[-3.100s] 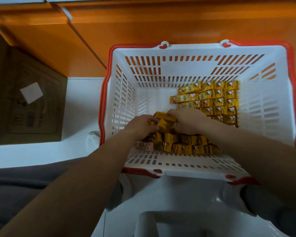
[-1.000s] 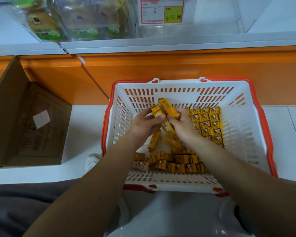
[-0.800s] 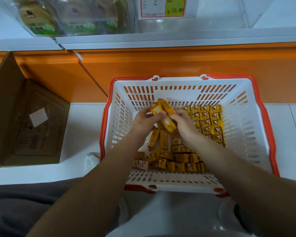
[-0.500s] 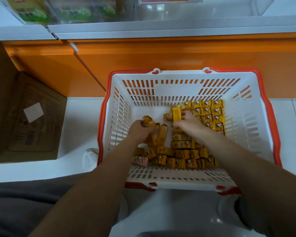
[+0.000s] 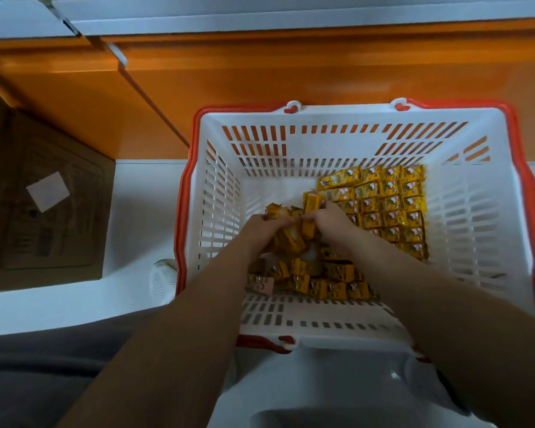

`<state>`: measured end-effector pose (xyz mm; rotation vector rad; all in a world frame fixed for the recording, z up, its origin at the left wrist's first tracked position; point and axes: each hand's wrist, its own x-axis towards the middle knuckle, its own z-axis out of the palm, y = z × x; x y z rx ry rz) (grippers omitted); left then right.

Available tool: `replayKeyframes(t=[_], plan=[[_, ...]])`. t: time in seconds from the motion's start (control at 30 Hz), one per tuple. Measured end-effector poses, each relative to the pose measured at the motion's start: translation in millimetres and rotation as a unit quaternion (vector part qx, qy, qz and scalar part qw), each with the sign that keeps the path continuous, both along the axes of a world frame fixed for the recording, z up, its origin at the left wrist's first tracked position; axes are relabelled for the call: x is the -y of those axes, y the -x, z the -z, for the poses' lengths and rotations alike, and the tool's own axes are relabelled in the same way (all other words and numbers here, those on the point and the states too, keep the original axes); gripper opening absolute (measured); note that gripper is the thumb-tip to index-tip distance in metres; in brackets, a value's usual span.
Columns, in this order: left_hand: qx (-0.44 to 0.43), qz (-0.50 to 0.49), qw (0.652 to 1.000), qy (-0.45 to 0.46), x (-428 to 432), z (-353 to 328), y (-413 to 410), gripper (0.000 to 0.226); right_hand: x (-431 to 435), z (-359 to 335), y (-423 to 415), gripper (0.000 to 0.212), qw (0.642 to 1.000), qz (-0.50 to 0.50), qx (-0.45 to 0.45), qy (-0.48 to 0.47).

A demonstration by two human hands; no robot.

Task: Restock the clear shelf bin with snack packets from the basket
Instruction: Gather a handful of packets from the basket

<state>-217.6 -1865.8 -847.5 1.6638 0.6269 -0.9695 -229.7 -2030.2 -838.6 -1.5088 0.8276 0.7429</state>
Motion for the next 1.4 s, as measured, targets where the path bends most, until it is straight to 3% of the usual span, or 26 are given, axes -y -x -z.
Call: replayKeyframes(t=[0.13,0.27,0.37,0.43,0.5,0.57,0.6,0.7,0.83,0.97,1.1,1.17,1.3,1.4], plan=[[0.017,-0.013,1.000,-0.009,4.3,-0.6,-2.7,0.066,2.5,-3.0,-0.9,0.046,0.998,0.048,-0.009,-0.034],[0.050,0.014,0.998,-0.045,9.5,-4.1,-2.2,0.075,4.3,-5.5,-2.2,0.018,0.997,0.051,0.016,-0.055],[0.082,-0.001,0.995,-0.064,10.2,-10.4,-5.9,0.056,4.6,-6.6,-0.6,0.015,0.998,0.013,0.029,-0.048],[0.089,-0.007,0.994,-0.069,10.5,-18.8,-8.2,0.047,5.3,-9.4,0.8,0.012,0.997,-0.041,0.056,0.022],[0.092,0.000,0.993,-0.068,9.6,-28.9,-7.8,0.061,6.0,-21.2,2.8,0.023,0.992,-0.057,0.077,0.076],[0.097,0.004,0.994,-0.050,8.7,-41.3,-9.1,0.063,6.6,-37.6,3.5,0.046,0.996,-0.026,0.077,0.041],[0.100,-0.003,0.994,-0.036,8.5,-50.0,-10.2,0.060,6.8,-45.8,3.9,0.046,0.997,-0.011,0.078,0.008],[0.122,-0.034,0.992,0.002,10.8,-86.3,-12.7,0.051,5.5,-74.1,7.7,0.025,0.992,0.004,0.108,-0.070],[0.183,-0.041,0.981,0.051,14.0,-141.6,-14.4,0.029,1.8,-120.0,13.2,0.040,0.979,0.028,0.176,-0.098],[0.229,0.035,0.971,0.060,10.5,-212.3,-15.7,0.031,13.1,-187.3,16.0,0.030,0.968,0.008,0.217,-0.123],[0.270,0.097,0.956,0.061,2.9,-286.3,-16.9,0.047,31.8,-264.0,17.1,0.021,0.950,0.052,0.215,-0.218],[0.293,0.111,0.946,0.081,1.1,-317.6,-15.6,0.039,40.0,-300.0,16.8,0.026,0.944,0.051,0.216,-0.245],[0.333,0.118,0.930,0.104,4.0,-371.5,-10.0,0.047,52.7,-353.8,17.3,0.038,0.938,0.015,0.230,-0.259],[0.364,0.137,0.914,0.119,7.4,-398.1,-8.3,0.037,59.7,-380.1,17.0,0.044,0.939,-0.008,0.240,-0.246]])
